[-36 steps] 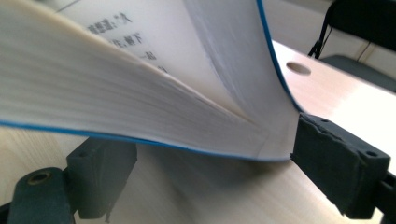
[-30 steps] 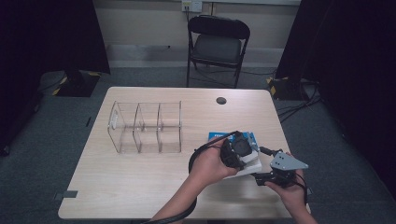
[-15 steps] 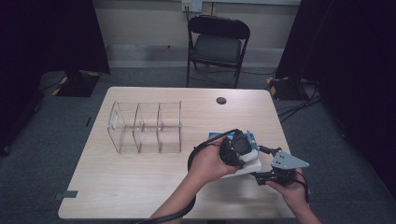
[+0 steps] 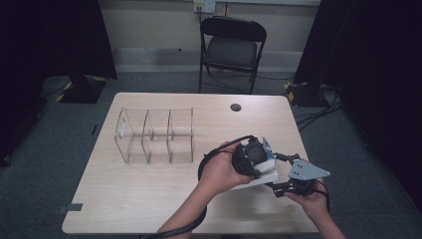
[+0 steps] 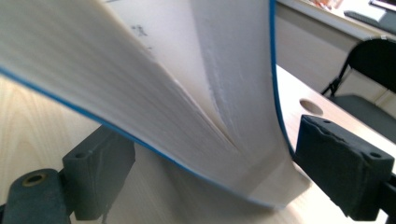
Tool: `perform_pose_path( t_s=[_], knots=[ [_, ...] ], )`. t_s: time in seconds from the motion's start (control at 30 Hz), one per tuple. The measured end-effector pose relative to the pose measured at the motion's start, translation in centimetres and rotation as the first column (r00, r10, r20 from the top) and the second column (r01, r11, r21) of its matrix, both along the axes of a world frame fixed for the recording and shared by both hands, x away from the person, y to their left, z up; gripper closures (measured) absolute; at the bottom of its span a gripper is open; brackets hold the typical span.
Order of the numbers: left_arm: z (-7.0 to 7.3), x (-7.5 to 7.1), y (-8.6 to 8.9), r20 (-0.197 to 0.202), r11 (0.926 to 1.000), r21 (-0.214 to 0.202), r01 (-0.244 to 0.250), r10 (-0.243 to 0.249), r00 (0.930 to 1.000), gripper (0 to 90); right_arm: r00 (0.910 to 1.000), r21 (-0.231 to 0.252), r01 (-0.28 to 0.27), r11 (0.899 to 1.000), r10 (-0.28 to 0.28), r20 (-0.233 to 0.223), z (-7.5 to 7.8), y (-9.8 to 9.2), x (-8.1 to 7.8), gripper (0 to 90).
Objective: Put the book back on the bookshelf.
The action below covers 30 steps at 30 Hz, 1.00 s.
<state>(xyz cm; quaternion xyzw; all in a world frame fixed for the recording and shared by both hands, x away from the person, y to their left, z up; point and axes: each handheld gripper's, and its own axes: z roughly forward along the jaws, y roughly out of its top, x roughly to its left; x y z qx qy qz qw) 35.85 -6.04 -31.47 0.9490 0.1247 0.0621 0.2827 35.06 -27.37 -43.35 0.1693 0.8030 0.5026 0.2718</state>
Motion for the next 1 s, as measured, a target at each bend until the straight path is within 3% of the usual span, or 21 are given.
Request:
perform_pose_path(
  t_s=[0.13, 0.27, 0.33, 0.4, 0.43, 0.47, 0.5, 0.53, 0.73, 0.87, 1.0],
  knots=[
    [-0.2, -0.2, 0.0, 0.003, 0.9999, 0.009, 0.007, -0.007, 1.0, 74.5, 0.9994, -0.015, -0.033, 0.999, 0.033, -0.015, 0.1, 0.2, 0.2, 12.9],
    [-0.4, -0.1, 0.0, 0.004, 0.9994, 0.027, 0.023, -0.023, 0.9997, 74.7, 0.9924, -0.089, -0.123, 0.988, 0.123, -0.006, 0.4, 0.5, 0.0, 30.4],
    [-0.7, -0.2, -0.1, 0.02, 0.9976, 0.049, 0.05, -0.051, 0.9985, 74.3, 0.9861, -0.116, -0.162, 0.98, 0.156, -0.057, 0.5, 0.8, 0.1, 39.6],
    [-0.7, -0.2, 0.1, 0.022, 0.9969, 0.003, 0.078, -0.078, 0.9967, 69.8, 0.9799, -0.132, -0.193, 0.972, 0.184, -0.076, 0.4, 1.1, 0.1, 45.6],
    [-0.7, -0.1, 0.4, 0.016, 0.9965, -0.052, 0.065, -0.064, 0.9978, 66.6, 0.9802, -0.134, -0.192, 0.972, 0.183, -0.075, 0.3, 1.2, 0.1, 45.9],
    [-0.4, 0.1, 0.9, 0.026, 0.9933, -0.104, 0.051, -0.049, 0.9985, 54.6, 0.9802, -0.139, -0.192, 0.971, 0.183, -0.075, 0.4, 1.4, 0.1, 46.0],
    [-0.1, 0.1, 1.5, 0.061, 0.9943, -0.103, 0.028, -0.021, 0.9979, 45.0, 0.9795, -0.145, -0.195, 0.97, 0.185, -0.08, 0.5, 1.4, 0.1, 46.2],
    [0.2, 0.1, 1.8, 0.069, 0.9951, -0.097, 0.017, -0.01, 0.9976, 39.4, 0.9791, -0.141, -0.196, 0.97, 0.186, -0.084, 0.5, 1.3, 0.2, 46.1],
    [1.1, -0.1, 4.6, 0.086, 0.9939, -0.109, -0.014, 0.023, 0.996, 31.9, 0.9784, -0.115, -0.186, 0.976, 0.174, -0.112, 0.8, 1.2, 0.5, 46.1],
    [1.1, -0.2, 5.7, 0.079, 0.9912, -0.127, -0.039, 0.049, 0.9957, 25.7, 0.9771, -0.097, -0.175, 0.98, 0.16, -0.14, 1.2, 1.3, 0.7, 46.2],
    [1.6, -0.3, 6.8, 0.099, 0.9909, -0.128, -0.042, 0.055, 0.9936, 21.6, 0.974, -0.078, -0.167, 0.983, 0.152, -0.168, 1.7, 1.2, 1.0, 46.3]
  ],
)
